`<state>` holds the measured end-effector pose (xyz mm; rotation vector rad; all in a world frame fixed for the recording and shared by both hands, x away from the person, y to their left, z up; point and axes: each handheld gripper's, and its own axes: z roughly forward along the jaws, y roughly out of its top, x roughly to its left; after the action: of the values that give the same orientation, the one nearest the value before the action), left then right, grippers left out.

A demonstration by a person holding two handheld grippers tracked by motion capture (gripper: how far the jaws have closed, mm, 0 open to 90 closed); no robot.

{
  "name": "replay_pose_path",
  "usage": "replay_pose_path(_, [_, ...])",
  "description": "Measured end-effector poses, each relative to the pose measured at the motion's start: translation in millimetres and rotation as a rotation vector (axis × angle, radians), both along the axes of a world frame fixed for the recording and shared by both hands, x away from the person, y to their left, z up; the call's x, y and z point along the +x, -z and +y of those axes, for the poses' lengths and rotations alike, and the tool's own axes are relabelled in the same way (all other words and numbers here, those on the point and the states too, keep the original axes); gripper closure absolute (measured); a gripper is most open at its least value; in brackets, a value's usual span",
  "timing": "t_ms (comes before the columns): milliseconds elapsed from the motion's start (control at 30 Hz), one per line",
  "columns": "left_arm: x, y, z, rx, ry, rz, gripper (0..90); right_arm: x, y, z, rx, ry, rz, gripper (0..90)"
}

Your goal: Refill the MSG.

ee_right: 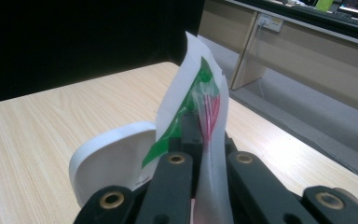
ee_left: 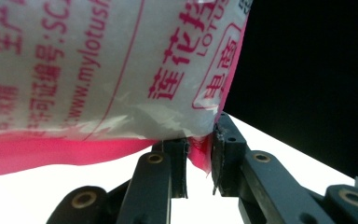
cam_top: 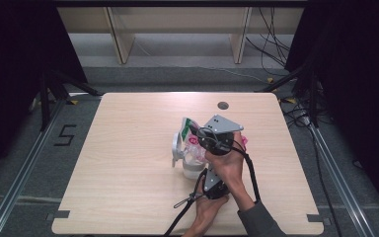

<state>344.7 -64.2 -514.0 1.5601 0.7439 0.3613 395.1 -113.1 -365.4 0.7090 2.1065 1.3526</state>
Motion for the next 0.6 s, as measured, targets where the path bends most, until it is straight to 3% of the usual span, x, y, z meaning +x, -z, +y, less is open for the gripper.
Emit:
replay_pose_path(33, [-0.1, 0.0, -0.1, -0.001, 0.000, -0.001, 77.6, -1.3, -0.1, 0.3, 0.002, 0.004, 0.016, 90.0])
replay_pose_path(200, [0.3, 0.2, -0.1, 0.000, -0.001, 0.000, 77.6, 0.0, 0.2, 0.0, 0.011, 0.008, -0.004, 90.0])
replay_pose_path(233, [0.2, 0.2, -0.1, 0.001, -0.001, -0.002, 77.6, -0.9, -0.1, 0.1, 0.011, 0.004, 0.015, 90.0])
replay_pose_path(267, [0.0, 0.1, 0.0, 0.002, -0.002, -0.001, 77.6, 0.9, -0.7, -1.1, -0.002, 0.011, -0.019, 90.0])
replay_pose_path(367, [0.4, 0.2, -0.1, 0.000, -0.003, 0.000, 77.6, 0.8, -0.5, -1.1, 0.000, 0.011, -0.018, 90.0])
replay_pose_path(433, [0.7, -0.3, -0.6, -0.002, -0.003, -0.002, 77.6, -1.0, -0.4, 0.1, 0.012, 0.003, 0.012, 90.0])
replay_pose_path(533, [0.9, -0.4, -0.5, 0.000, -0.004, -0.002, 77.6, -0.7, -0.8, -0.2, 0.016, 0.012, 0.003, 90.0])
replay_pose_path(567, [3.0, -0.1, -1.3, -0.002, 0.036, -0.003, 77.7, -0.5, -0.8, -0.3, 0.018, 0.012, -0.005, 90.0])
replay_pose_path(600, [0.9, 0.1, -4.3, -0.036, 0.045, 0.033, 77.7, -1.1, -1.2, -0.5, 0.015, 0.010, 0.000, 90.0])
